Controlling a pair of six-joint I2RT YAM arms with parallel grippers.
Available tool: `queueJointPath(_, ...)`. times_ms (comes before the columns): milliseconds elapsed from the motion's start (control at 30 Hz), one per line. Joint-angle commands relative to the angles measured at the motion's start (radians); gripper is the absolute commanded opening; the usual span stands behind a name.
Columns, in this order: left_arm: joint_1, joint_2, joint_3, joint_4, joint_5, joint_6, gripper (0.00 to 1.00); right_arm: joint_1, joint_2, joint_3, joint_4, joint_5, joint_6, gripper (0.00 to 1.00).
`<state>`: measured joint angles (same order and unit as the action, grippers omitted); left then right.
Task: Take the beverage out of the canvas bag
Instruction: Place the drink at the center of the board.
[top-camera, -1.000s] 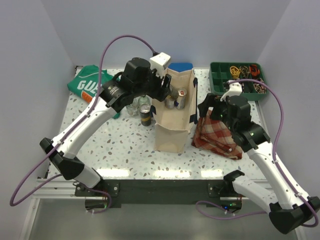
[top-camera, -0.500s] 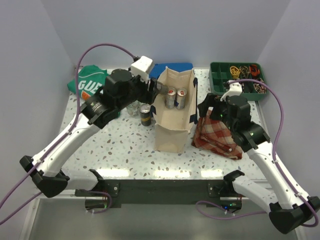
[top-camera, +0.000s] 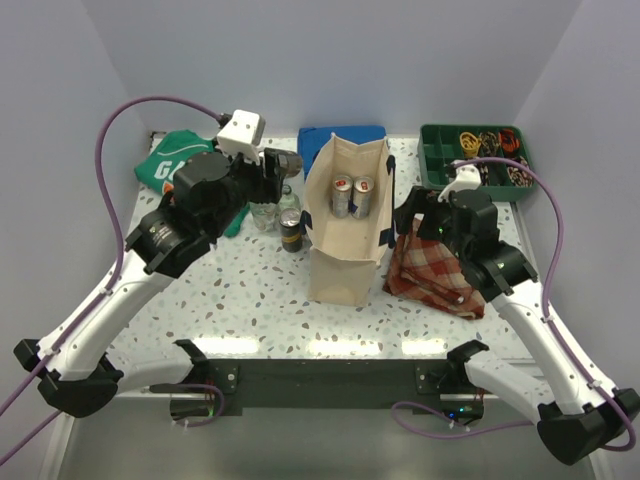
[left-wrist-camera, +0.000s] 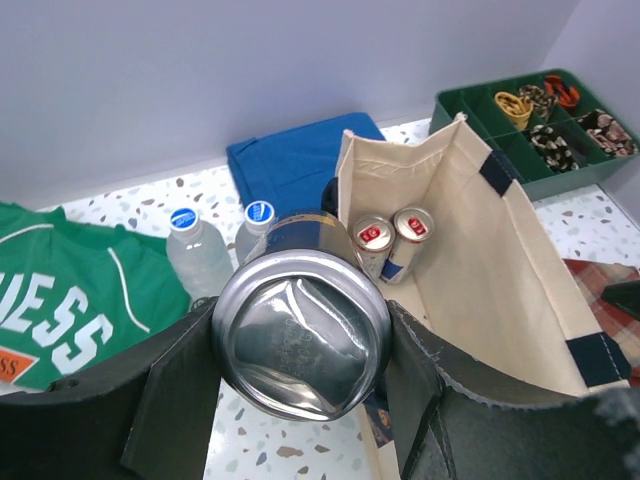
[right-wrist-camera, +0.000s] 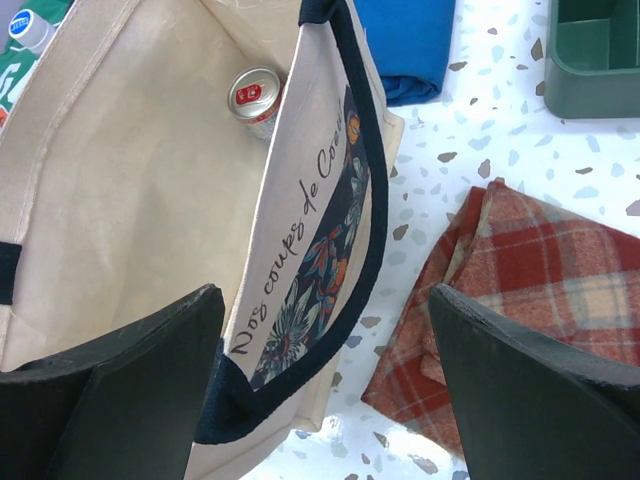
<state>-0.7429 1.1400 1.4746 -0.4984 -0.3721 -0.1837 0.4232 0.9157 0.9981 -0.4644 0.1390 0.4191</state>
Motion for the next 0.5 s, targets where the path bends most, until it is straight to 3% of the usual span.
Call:
queueJointPath(0, -0.006, -0.017, 0.047, 0.054, -0.103, -0.037, 0.0, -0.003, -0.005, 0.014, 0.01, -0.003, 0.015, 0.88)
queueJointPath(467, -0.006, 0.004, 0.102, -0.258, -0.119, -0.114, 0.0, -0.001, 0.023, 0.04, 0.018, 0.01, 0.006, 0.88)
